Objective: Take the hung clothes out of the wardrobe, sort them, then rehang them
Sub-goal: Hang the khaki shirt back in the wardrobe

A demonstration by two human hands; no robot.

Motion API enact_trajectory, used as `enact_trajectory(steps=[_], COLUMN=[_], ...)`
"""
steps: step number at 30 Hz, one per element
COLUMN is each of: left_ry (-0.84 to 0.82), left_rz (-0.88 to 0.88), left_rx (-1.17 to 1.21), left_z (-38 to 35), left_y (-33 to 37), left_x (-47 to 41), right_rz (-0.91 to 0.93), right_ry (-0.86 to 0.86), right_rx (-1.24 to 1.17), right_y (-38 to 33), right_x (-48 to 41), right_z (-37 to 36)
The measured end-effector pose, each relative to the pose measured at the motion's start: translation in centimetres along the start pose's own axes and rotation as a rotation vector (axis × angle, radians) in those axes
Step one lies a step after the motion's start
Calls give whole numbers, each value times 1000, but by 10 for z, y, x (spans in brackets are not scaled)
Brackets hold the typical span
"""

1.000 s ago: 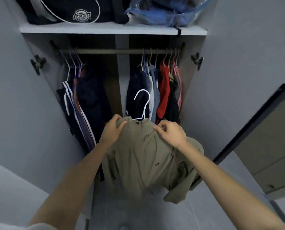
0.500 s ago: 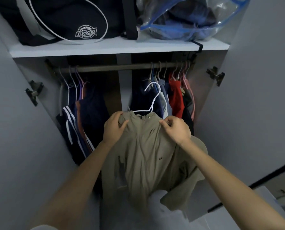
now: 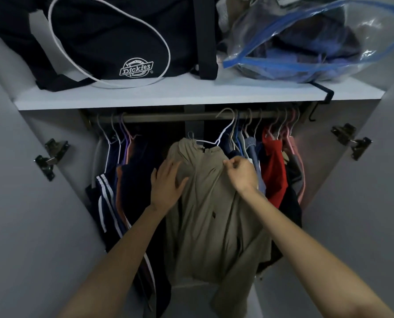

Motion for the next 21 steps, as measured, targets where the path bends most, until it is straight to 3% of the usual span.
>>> enact_trajectory(steps=[7,21], left_ry=[-24,-160], left_rz=[0,-20], left_rx=[-51,7], left_z=[-9,-29], left_y=[-14,-44], left_x=[-22,-69], right_rz=[-85,-269], right_ry=[9,82], right_rx=[-83,-14], right_y=[-4,17], right_x=[-46,-78], right_z=[-25,-45])
Point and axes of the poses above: each hand's wrist, its own x-axis away from the middle knuckle, its own z-axis out of the back of the hand, y = z × x, the point moved 9 cm from there along -x, towards the middle knuckle, and after that the axes turned 9 degrees about x, right-handed, at the moved point
